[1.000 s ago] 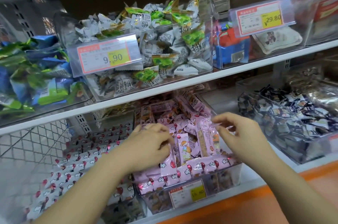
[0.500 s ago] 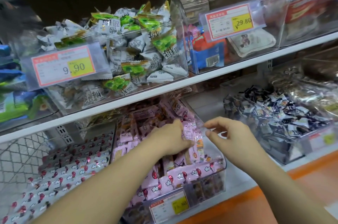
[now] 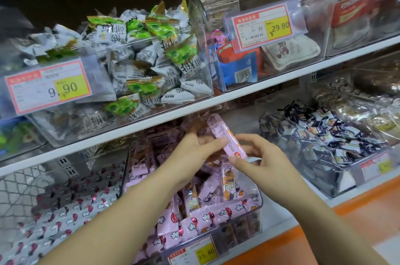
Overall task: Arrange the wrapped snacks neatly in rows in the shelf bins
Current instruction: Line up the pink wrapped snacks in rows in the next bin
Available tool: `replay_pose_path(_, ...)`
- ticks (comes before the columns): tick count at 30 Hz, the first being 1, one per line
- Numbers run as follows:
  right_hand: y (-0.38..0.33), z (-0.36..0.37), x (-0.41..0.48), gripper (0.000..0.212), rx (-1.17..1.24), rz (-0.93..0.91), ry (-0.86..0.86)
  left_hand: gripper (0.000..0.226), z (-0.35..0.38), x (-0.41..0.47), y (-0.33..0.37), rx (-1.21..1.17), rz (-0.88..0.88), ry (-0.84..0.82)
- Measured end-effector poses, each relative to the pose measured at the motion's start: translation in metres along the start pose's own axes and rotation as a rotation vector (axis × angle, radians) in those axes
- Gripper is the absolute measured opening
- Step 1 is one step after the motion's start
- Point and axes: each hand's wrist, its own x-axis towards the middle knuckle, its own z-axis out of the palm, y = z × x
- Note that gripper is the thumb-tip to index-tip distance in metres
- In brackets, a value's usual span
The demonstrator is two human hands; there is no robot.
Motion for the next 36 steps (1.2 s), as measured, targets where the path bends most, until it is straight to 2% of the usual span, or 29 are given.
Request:
replay_pose_path(2, 0.002, -0.003, 0.001, 0.027, 0.114, -0.009, 0.064, 0.038, 0.0, 0.002, 0.0, 0.037, 0.0, -0.047)
replay_pose_path(4, 0.009, -0.008, 0.004, 0.023, 0.157, -0.006, 0.171, 0.034, -0.005, 0.003, -0.002, 0.175, -0.006, -0.089)
replay_pose_path(8, 0.022, -0.013, 0.008, 0.022, 0.087, 0.028, 0.247, 0.029, -0.017, 0.002, -0.011, 0.775, 0.094, -0.305)
replay_pose_path(9, 0.024, -0.011, 0.009, 0.024, 0.067, 0.029, 0.231, 0.032, -0.017, 0.002, -0.011, 0.928, 0.149, -0.377)
replay_pose_path(11, 0.025, -0.007, 0.01, 0.025, 0.041, 0.029, 0.196, 0.043, -0.016, 0.003, -0.009, 1.084, 0.197, -0.48)
replay_pose_path(18, 0.026, 0.004, 0.027, 0.026, 0.027, -0.014, 0.125, 0.067, -0.009, 0.016, -0.01, 1.498, 0.264, -0.615)
replay_pose_path(23, 0.03, 0.005, 0.031, 0.026, 0.027, -0.027, 0.142, 0.074, -0.013, 0.013, -0.011, 1.578, 0.323, -0.598)
replay_pose_path(30, 0.034, 0.008, 0.028, 0.026, 0.031, -0.036, 0.187, 0.044, -0.021, 0.002, -0.01, 1.449, 0.326, -0.587)
replay_pose_path(36, 0.037, 0.009, 0.025, 0.025, 0.051, -0.039, 0.2, 0.034, -0.028, -0.003, -0.013, 1.317, 0.25, -0.57)
